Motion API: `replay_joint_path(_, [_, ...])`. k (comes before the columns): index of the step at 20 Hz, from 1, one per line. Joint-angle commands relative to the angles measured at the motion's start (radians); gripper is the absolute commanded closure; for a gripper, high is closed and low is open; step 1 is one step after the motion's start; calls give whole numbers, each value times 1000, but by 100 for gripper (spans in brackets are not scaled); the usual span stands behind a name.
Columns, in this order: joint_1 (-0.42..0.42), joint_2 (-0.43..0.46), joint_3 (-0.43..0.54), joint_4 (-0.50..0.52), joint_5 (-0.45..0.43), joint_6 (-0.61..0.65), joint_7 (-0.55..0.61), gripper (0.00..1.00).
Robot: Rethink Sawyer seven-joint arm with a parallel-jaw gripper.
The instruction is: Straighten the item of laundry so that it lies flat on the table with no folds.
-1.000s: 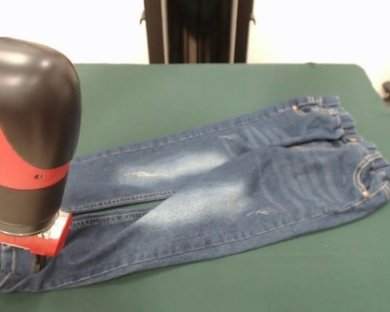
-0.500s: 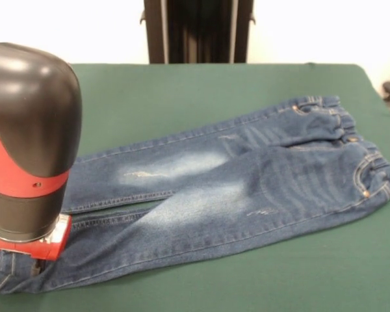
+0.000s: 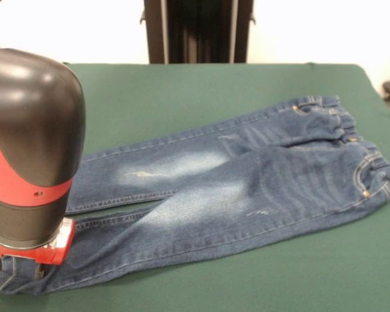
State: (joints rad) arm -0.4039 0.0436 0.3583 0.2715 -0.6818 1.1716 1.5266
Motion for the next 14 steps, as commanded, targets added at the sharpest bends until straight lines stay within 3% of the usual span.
replay_joint_path(1, [106, 17, 104, 11, -26, 159, -264, 0])
replay_joint_path(3, [111, -27, 53, 71, 0, 145, -203, 0])
replay_joint_path(6, [117, -181, -83, 317, 71, 107, 43, 0])
replay_joint_path(9, [105, -318, -140, 551, 141, 31, 211, 0])
replay_joint_path(14, [97, -425, -185, 748, 198, -81, 325, 0])
